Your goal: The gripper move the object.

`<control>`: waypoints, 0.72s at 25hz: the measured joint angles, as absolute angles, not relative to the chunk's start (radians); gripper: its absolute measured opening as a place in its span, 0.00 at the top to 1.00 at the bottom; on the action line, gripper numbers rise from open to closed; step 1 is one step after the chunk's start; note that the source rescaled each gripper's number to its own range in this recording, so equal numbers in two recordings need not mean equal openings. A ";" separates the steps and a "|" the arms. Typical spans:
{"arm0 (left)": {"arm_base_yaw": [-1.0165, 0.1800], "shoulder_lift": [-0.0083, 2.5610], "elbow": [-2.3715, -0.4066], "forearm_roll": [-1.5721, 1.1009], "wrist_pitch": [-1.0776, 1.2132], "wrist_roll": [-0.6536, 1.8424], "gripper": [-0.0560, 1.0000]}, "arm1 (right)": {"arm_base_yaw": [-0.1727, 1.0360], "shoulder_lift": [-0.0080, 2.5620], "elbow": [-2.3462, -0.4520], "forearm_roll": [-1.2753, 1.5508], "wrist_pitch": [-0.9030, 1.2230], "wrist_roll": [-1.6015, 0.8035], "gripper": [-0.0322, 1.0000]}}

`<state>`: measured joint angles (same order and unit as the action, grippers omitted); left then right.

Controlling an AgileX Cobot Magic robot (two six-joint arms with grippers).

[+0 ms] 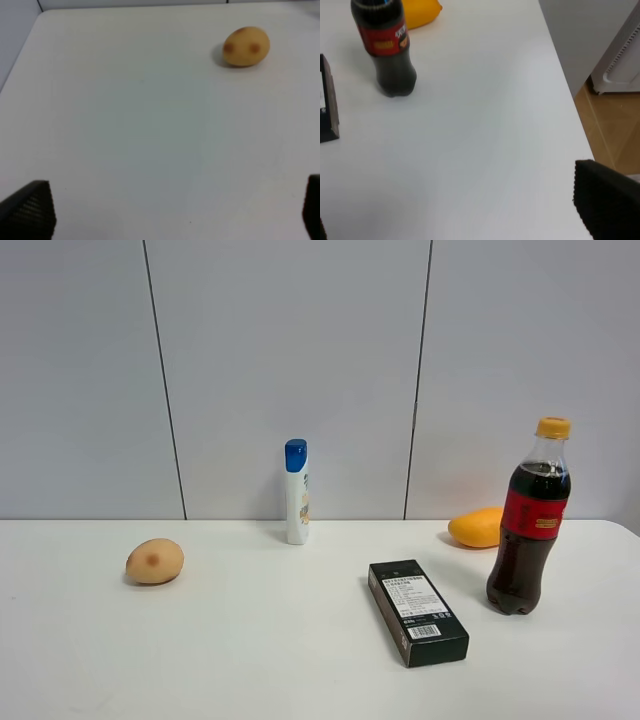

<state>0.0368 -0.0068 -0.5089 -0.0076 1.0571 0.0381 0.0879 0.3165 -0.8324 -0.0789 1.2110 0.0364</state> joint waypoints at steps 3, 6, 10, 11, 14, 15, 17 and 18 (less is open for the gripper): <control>0.037 -0.007 -0.509 -0.008 1.057 0.038 0.00 | 0.088 0.232 -0.739 -0.065 1.216 0.036 0.00; 0.037 -0.007 -0.509 -0.008 1.057 0.038 0.00 | 0.088 0.163 -0.657 -0.023 1.182 0.035 0.00; 0.037 -0.007 -0.509 -0.008 1.057 0.038 0.00 | 0.088 0.131 -0.586 0.000 1.141 0.000 0.00; 0.037 -0.007 -0.509 -0.008 1.057 0.038 0.00 | 0.088 0.129 -0.572 0.000 1.131 -0.006 0.00; 0.037 -0.007 -0.509 -0.008 1.057 0.038 0.00 | 0.088 0.128 -0.535 0.000 1.097 -0.027 0.00; 0.037 -0.007 -0.509 -0.008 1.057 0.038 0.00 | 0.088 0.128 -0.521 0.010 1.082 -0.029 0.00; 0.037 -0.007 -0.509 -0.008 1.057 0.038 0.00 | 0.088 0.128 -0.504 0.021 1.073 -0.033 0.00; 0.037 -0.007 -0.509 -0.008 1.057 0.038 0.00 | 0.088 0.128 -0.501 0.021 1.072 -0.033 0.00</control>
<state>0.0368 -0.0068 -0.5089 -0.0076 1.0571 0.0381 0.0879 0.1281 -0.5007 0.0210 1.0718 -0.0327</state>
